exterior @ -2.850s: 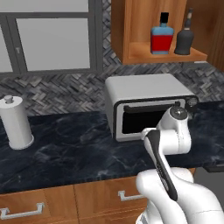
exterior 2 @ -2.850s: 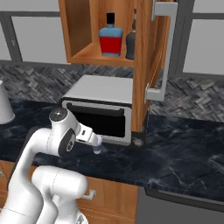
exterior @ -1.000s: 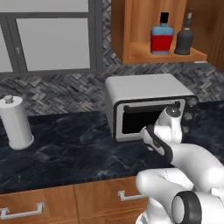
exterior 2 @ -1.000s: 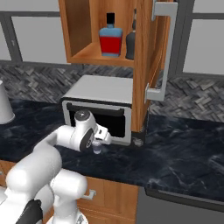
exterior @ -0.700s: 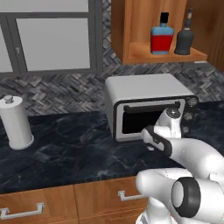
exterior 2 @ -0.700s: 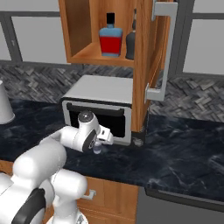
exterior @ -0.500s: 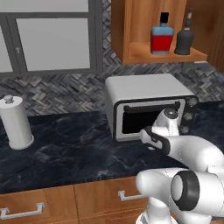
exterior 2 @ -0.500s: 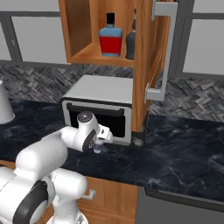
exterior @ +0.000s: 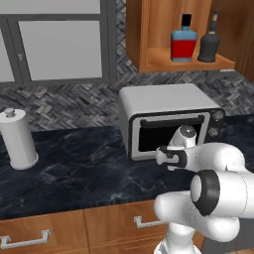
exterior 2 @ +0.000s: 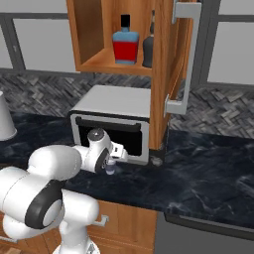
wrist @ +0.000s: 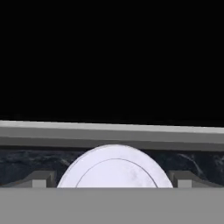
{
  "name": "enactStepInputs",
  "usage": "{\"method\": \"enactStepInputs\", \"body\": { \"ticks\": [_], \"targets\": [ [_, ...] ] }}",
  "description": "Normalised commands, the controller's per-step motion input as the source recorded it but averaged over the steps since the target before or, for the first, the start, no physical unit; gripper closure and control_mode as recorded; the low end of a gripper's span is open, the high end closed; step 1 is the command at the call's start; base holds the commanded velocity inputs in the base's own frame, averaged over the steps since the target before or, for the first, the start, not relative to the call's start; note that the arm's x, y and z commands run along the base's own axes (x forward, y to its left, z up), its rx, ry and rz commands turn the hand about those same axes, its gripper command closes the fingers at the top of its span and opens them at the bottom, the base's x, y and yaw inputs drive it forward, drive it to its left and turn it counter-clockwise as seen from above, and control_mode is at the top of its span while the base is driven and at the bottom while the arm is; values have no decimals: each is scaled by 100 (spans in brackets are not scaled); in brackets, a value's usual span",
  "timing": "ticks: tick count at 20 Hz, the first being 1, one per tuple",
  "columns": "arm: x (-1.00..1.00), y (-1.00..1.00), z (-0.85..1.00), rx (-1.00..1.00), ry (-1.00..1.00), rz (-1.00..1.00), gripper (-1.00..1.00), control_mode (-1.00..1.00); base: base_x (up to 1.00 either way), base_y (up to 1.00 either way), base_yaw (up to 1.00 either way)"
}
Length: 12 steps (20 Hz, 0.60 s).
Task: Sort all alcoholic drinks to one cabinet, and non-alcoholic drinks to the other.
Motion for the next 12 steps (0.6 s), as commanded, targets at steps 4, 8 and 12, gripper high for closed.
{"method": "enactStepInputs", "body": {
  "ticks": [4,8,12],
  "targets": [
    [0,0,-51,0,0,0,-100,-100,0,0,0],
    [0,1,-6,-1,1,0,100,-100,0,0,0],
    [-23,0,19,0,0,0,100,-100,0,0,0]
  ]
}}
